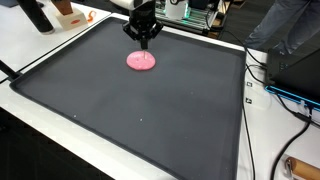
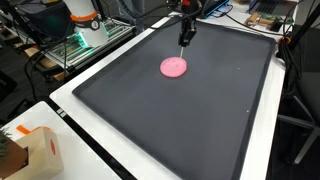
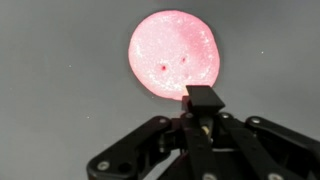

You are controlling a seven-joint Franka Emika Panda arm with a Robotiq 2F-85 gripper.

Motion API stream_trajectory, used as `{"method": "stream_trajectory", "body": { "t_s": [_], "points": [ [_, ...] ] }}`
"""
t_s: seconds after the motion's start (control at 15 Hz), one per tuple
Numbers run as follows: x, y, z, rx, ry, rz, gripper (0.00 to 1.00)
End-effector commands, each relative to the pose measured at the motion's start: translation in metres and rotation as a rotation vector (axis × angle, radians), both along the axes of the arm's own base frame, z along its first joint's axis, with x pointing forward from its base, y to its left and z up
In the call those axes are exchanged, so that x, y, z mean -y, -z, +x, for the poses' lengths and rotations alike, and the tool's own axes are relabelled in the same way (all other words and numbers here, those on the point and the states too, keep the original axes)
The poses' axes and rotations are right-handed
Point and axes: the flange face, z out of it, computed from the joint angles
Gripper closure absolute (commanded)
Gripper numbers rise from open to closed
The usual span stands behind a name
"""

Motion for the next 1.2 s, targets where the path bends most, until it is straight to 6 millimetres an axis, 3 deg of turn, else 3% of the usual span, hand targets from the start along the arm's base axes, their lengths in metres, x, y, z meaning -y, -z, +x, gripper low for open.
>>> {"method": "stream_trajectory", "body": {
  "t_s": [0.0,1.13],
  "points": [
    [0.005,0.013,-0.002,0.001,-0.023,0.002,0.97],
    [0.01,0.044,0.001,-0.032,-0.037,0.015,0.97]
  ]
}}
